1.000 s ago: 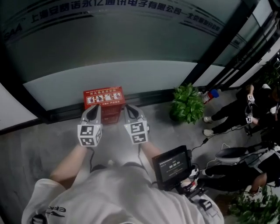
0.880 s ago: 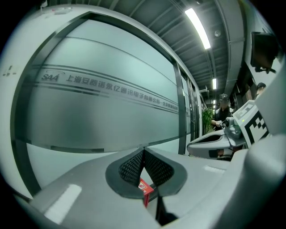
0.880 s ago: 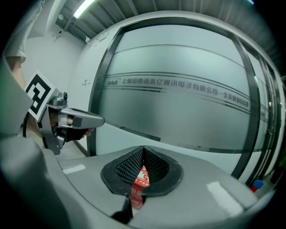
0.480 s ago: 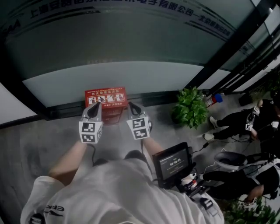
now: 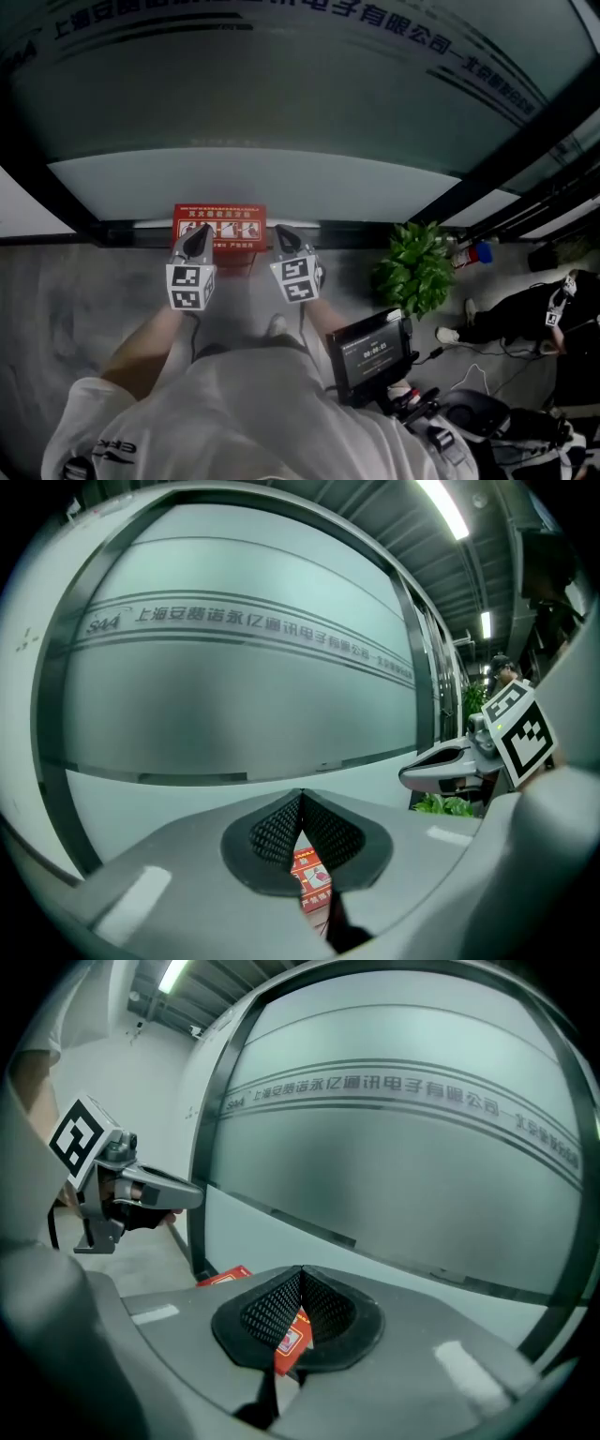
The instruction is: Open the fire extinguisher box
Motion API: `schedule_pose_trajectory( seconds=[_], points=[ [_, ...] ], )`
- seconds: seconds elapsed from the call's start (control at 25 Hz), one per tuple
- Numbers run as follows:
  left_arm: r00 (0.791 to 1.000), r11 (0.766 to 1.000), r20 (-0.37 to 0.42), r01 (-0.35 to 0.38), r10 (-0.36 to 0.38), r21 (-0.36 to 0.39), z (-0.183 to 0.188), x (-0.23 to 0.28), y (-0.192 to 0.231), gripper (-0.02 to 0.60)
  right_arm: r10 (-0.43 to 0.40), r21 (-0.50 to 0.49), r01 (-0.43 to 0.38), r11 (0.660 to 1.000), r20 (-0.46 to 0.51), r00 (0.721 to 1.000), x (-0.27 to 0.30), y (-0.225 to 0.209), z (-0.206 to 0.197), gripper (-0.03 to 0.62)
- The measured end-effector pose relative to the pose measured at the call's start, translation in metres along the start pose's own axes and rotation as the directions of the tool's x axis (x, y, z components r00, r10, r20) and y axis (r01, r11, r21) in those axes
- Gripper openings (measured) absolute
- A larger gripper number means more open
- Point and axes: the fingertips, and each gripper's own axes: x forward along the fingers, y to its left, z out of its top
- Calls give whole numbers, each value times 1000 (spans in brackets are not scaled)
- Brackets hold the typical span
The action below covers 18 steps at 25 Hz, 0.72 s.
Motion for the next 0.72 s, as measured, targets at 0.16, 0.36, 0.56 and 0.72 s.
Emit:
schedule_pose_trajectory(
  seconds=[0.16,0.36,0.56,0.72],
  points=[
    [997,997,-22,-80,80,-12,1,38,-12,3,74,-34,-74,997,7,997,30,-41,-3,15],
    [983,984,-62,-174,172,-32,-4,65,-16,3,166,-58,-166,984,-3,986,64,-67,-13,15],
    [973,976,-95,-214,209,-44,-20,81,-7,3,210,-65,-212,975,-29,977,92,-69,-22,15],
    [969,973,-123,-223,214,-62,-33,88,3,3,234,-94,-240,966,-65,970,107,-62,-30,15]
  ],
)
